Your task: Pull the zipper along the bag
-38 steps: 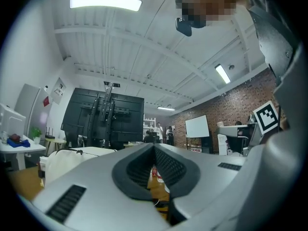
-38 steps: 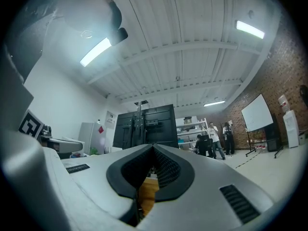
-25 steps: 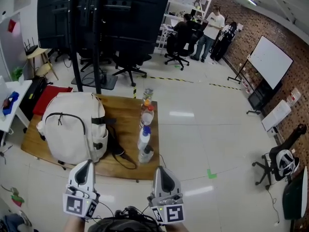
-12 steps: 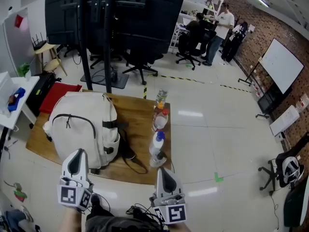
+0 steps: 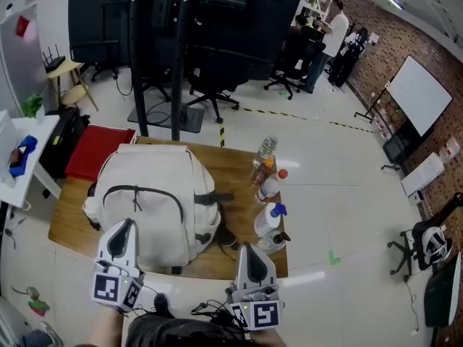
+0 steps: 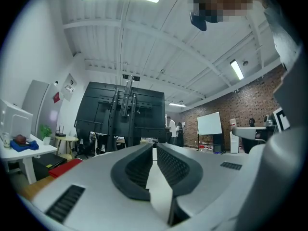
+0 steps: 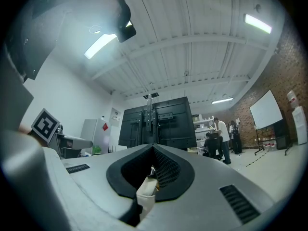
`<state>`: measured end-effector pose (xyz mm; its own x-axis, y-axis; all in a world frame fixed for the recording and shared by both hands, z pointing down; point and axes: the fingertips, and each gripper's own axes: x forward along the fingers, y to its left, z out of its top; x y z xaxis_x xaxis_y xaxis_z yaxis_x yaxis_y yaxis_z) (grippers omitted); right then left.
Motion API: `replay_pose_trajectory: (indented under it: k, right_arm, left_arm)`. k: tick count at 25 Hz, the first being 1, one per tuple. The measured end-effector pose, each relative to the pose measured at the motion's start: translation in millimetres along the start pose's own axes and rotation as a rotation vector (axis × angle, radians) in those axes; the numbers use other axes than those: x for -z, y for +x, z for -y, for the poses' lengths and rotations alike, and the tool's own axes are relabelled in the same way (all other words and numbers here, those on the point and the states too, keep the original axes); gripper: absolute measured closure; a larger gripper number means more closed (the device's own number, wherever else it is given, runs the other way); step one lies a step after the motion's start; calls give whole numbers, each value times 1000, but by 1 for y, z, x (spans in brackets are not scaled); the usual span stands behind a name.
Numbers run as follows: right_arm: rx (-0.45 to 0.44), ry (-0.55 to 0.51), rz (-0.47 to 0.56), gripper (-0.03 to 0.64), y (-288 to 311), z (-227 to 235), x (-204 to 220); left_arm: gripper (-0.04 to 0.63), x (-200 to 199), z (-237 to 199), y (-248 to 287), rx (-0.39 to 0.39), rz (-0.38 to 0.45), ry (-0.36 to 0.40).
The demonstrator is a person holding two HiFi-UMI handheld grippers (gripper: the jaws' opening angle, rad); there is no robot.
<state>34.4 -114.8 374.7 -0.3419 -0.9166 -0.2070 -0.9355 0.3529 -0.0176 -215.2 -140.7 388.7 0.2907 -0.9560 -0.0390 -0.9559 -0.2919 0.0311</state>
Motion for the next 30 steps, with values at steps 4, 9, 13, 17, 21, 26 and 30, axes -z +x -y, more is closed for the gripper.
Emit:
replay_pose_trajectory:
  k: [4, 9, 13, 17, 21, 26, 30]
  right_arm:
    - [30, -6, -1, 609, 23, -31, 7]
    - [64, -17, -12, 607, 45, -63, 10]
    - [127, -46, 19, 609, 61, -80, 6]
    - [144, -48, -14, 609, 68, -104, 10]
    - [185, -73, 7, 609, 72, -115, 8]
    - [175, -64, -35, 609, 74, -128, 16]
    - [163, -55, -53, 608, 79, -130, 22]
  left_arm:
    - [531, 6, -40, 8, 34, -12, -19]
    - [489, 7, -75, 13, 63, -31, -45]
    - [488, 6, -94, 16, 140, -32, -19]
    - [488, 10, -108, 16, 190, -34, -6]
    - [488, 19, -113, 17, 236, -43, -5]
    - [454, 28, -110, 18, 280, -55, 14]
    - [434, 32, -105, 20, 296, -44, 121]
